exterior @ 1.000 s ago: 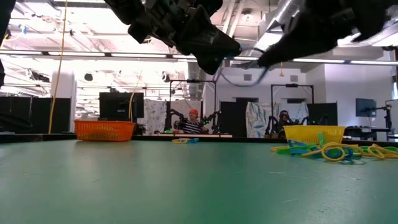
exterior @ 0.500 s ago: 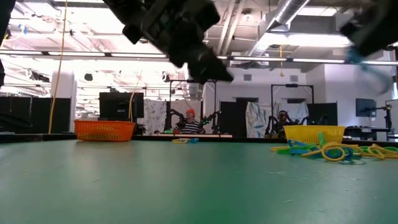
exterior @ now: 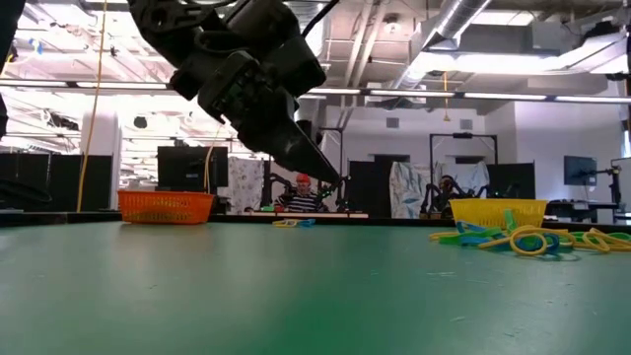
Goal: Sort rubber bands into baskets
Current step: Put the blue rubber band into the red bin
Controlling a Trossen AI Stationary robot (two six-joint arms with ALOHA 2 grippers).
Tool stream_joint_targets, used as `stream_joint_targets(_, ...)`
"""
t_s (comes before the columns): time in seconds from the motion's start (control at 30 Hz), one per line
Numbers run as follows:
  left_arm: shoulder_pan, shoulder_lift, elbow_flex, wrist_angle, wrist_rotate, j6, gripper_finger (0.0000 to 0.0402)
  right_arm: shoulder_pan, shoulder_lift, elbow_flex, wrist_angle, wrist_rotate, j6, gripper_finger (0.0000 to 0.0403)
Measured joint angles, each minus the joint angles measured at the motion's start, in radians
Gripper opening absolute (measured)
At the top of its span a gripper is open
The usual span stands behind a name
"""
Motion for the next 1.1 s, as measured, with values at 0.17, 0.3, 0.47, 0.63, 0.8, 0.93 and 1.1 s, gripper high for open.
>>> stream_joint_targets(0.17,0.0,0.0,-0.029,0.044,-0.014,-0.009,0.0169,0.042,0.021,0.0,-0.032,-0.012,0.082,0.0014)
stream_joint_targets(0.3,0.0,0.0,-0.032,0.048,-0.014,-0.01,0.0169,0.046,0.065,0.0,-0.035,-0.011,0.089,0.0019)
stream_joint_targets(0.47,0.0,0.0,-0.032,0.047,-0.014,-0.017,0.0169,0.028,0.142,0.0,-0.036,-0.01,0.089,0.0033)
stream_joint_targets(0.63,0.0,0.0,-0.032,0.047,-0.014,-0.033,0.0169,0.013,0.209,0.0,-0.01,-0.039,0.089,0.004)
stream_joint_targets(0.8,0.0,0.0,-0.032,0.045,-0.014,-0.043,0.0169,0.012,0.238,0.0,0.019,-0.082,0.111,0.0075)
stream_joint_targets(0.93,0.0,0.0,-0.032,0.046,-0.014,-0.044,0.0169,0.015,0.237,0.0,0.051,-0.09,0.136,0.0121)
stream_joint_targets(1.1,0.0,0.0,-0.032,0.046,-0.014,-0.044,0.0169,0.015,0.236,0.0,0.101,-0.091,0.139,0.0184)
